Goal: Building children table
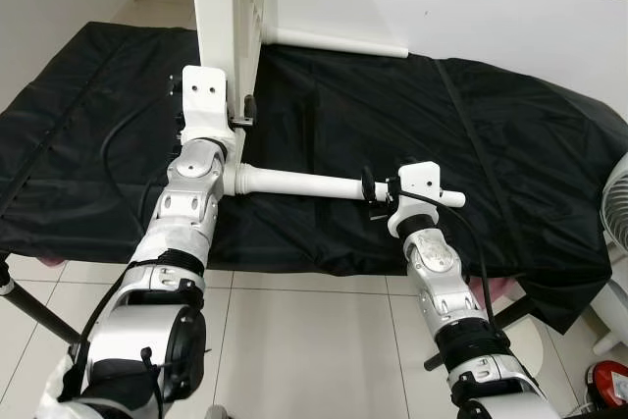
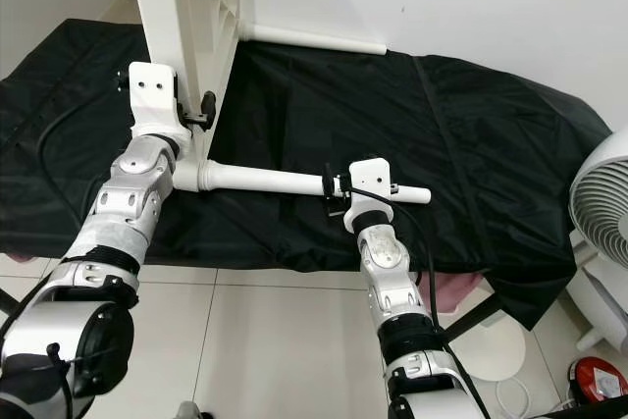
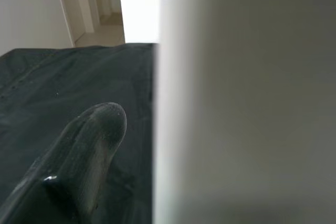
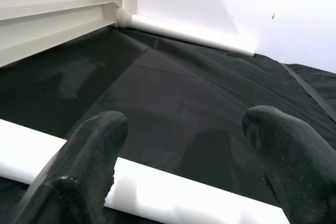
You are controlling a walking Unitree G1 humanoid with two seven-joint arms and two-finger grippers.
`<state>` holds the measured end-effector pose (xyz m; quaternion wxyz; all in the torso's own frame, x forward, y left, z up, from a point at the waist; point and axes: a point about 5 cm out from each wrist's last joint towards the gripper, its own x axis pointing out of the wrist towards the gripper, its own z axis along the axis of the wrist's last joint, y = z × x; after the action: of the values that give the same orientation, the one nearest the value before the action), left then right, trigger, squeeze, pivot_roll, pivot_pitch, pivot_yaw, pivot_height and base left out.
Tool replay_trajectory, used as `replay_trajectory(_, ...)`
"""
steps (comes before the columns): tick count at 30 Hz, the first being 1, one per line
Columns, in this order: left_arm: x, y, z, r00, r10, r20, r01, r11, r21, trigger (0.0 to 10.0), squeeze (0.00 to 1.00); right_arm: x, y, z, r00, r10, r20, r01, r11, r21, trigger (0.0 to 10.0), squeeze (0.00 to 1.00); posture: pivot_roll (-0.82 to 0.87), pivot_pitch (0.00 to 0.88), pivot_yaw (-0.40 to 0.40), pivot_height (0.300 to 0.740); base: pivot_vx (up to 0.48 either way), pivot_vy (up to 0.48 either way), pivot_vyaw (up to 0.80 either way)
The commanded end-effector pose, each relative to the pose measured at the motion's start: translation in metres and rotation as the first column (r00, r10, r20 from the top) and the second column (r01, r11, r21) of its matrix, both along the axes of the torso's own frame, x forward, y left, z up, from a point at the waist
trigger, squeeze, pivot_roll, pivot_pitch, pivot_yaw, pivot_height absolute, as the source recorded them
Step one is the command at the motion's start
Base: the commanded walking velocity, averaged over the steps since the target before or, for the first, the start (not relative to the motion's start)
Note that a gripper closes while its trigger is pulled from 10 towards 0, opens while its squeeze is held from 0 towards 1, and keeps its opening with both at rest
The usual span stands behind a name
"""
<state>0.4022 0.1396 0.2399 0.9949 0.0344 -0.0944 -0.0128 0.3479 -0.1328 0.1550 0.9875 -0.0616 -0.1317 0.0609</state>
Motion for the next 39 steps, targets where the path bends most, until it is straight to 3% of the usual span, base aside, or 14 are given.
replay_trajectory(1, 0.002, 0.003, 0.002, 0.994, 0.113, 0.010, -0.113, 0.993, -0.021, 10.0, 0.00, 0.000, -0.002, -0.003, 1.000, -0.010, -0.016, 0.010, 1.000, -0.006, 10.0, 0.00, 0.05, 0.073, -0.060, 0.740, 0.000, 0.000, 0.00)
replay_trajectory(8, 0.006, 0.011, 0.003, 0.977, 0.212, 0.012, -0.210, 0.975, -0.078, 9.8, 0.00, 0.000, -0.002, -0.003, 1.000, -0.015, -0.016, 0.015, 1.000, -0.004, 10.0, 0.00, 0.05, 0.068, -0.053, 0.740, 0.000, 0.000, 0.00)
replay_trajectory(9, 0.004, 0.016, 0.002, 0.972, 0.236, 0.017, -0.232, 0.966, -0.114, 3.8, 0.00, 0.000, -0.002, -0.003, 1.000, -0.017, -0.016, 0.017, 1.000, -0.003, 10.0, 0.00, 0.04, 0.067, -0.052, 0.740, 0.000, 0.000, 0.00)
replay_trajectory(10, 0.004, 0.024, 0.000, 0.959, 0.283, 0.006, -0.281, 0.953, -0.111, 0.0, 0.00, 0.000, -0.002, -0.003, 1.000, -0.019, -0.016, 0.019, 1.000, -0.002, 10.0, 0.00, 0.04, 0.067, -0.048, 0.740, 0.000, 0.000, 0.00)
replay_trajectory(15, 0.005, 0.028, 0.001, 0.949, 0.315, 0.013, -0.312, 0.945, -0.093, 0.0, 0.00, 0.000, -0.002, -0.003, 1.000, -0.022, -0.015, 0.022, 1.000, 0.000, 10.0, 0.00, 0.04, 0.064, -0.045, 0.740, 0.000, 0.000, 0.00)
replay_trajectory(28, 0.001, 0.041, 0.016, 0.940, 0.312, 0.136, -0.319, 0.947, 0.030, 0.0, 0.00, -0.001, 0.001, -0.005, 1.000, -0.022, -0.017, 0.022, 1.000, 0.004, 10.0, 0.00, 0.06, 0.055, -0.035, 0.740, 0.000, 0.000, 0.00)
replay_trajectory(32, -0.006, 0.072, 0.030, 0.917, 0.337, 0.214, -0.365, 0.925, 0.107, 0.0, 0.00, -0.001, 0.001, -0.007, 1.000, -0.024, -0.020, 0.024, 1.000, 0.004, 10.0, 0.00, 0.06, 0.059, -0.036, 0.740, 0.000, 0.000, 0.00)
replay_trajectory(35, -0.006, 0.072, 0.030, 0.917, 0.337, 0.214, -0.365, 0.925, 0.107, 0.0, 0.00, -0.001, 0.001, -0.007, 1.000, -0.024, -0.020, 0.024, 1.000, 0.004, 10.0, 0.00, 0.06, 0.059, -0.036, 0.740, 0.000, 0.000, 0.00)
replay_trajectory(36, -0.013, 0.096, 0.040, 0.896, 0.366, 0.250, -0.409, 0.900, 0.148, 0.0, 0.00, -0.002, 0.001, -0.007, 0.999, -0.027, -0.022, 0.027, 1.000, 0.005, 10.0, 0.00, 0.08, 0.072, -0.038, 0.740, 0.000, 0.000, 0.00)
replay_trajectory(39, -0.017, 0.104, 0.044, 0.888, 0.376, 0.264, -0.426, 0.890, 0.165, 0.0, 0.00, -0.002, 0.001, -0.008, 0.999, -0.028, -0.022, 0.028, 1.000, 0.006, 10.0, 0.00, 0.08, 0.072, -0.038, 0.740, 0.000, 0.000, 0.00)
